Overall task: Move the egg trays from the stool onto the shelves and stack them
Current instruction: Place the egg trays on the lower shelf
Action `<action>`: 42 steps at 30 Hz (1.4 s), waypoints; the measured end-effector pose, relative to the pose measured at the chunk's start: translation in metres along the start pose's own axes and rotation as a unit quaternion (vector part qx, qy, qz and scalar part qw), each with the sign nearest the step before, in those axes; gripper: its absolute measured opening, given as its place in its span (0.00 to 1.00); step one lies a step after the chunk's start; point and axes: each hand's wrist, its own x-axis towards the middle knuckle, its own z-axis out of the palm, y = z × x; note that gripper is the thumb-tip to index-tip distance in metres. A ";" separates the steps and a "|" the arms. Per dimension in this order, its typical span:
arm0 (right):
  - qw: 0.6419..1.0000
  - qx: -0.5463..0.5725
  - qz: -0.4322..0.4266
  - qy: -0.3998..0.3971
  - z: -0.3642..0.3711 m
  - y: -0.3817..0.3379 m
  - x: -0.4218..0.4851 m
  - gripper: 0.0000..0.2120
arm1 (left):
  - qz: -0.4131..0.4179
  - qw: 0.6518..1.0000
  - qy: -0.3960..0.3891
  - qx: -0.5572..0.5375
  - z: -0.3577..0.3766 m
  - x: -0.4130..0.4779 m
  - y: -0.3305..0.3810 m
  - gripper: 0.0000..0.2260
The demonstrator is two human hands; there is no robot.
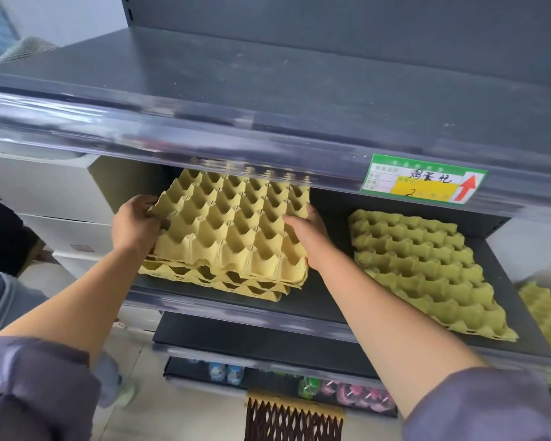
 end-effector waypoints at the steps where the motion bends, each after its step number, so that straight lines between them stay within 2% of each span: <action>1: 1.000 0.008 -0.003 0.002 0.001 -0.001 -0.002 0.33 | 0.003 1.000 0.001 0.000 -0.001 0.001 0.000 0.22; 3: 1.000 0.029 -0.009 -0.001 0.003 0.000 -0.005 0.30 | 0.006 1.000 -0.001 -0.003 -0.002 0.003 -0.002 0.22; 7: 0.998 0.052 -0.030 0.016 0.009 0.007 -0.010 0.32 | -0.003 0.999 -0.003 -0.047 -0.001 0.005 -0.014 0.21; 12: 0.997 0.054 -0.059 0.023 0.014 0.009 -0.013 0.31 | -0.002 0.999 0.009 -0.045 -0.005 0.006 -0.019 0.20; 17: 0.997 -0.066 -0.033 -0.004 0.027 0.016 -0.011 0.36 | -0.006 0.999 -0.030 0.028 -0.006 0.006 -0.014 0.23; 21: 1.000 -0.005 -0.026 0.000 0.030 0.015 -0.007 0.33 | 0.003 1.000 -0.006 0.019 -0.006 0.011 -0.016 0.25; 24: 0.999 0.032 -0.034 0.003 0.029 0.009 -0.009 0.28 | 0.009 1.000 0.003 0.006 -0.009 0.019 -0.019 0.22; 27: 1.000 -0.003 -0.014 -0.004 0.032 0.017 -0.007 0.32 | 0.000 0.998 -0.018 0.066 -0.008 0.026 -0.024 0.19; 29: 0.999 -0.041 0.011 -0.006 0.035 0.026 -0.006 0.34 | -0.009 0.992 -0.056 0.115 -0.005 0.027 -0.028 0.13; 32: 0.997 -0.071 0.034 -0.005 0.034 0.036 0.000 0.34 | -0.031 0.988 -0.085 0.122 0.002 0.025 -0.038 0.06; 38: 0.997 -0.061 0.055 -0.002 0.034 0.036 0.003 0.33 | -0.047 0.991 -0.081 0.092 0.007 0.024 -0.039 0.07; 40: 0.996 -0.065 0.055 -0.003 0.033 0.036 0.002 0.31 | -0.032 0.988 -0.069 0.135 0.006 0.018 -0.037 0.12; 42: 0.994 -0.096 0.046 -0.001 0.030 0.034 0.000 0.31 | 0.013 0.974 -0.034 0.224 0.007 0.009 -0.032 0.19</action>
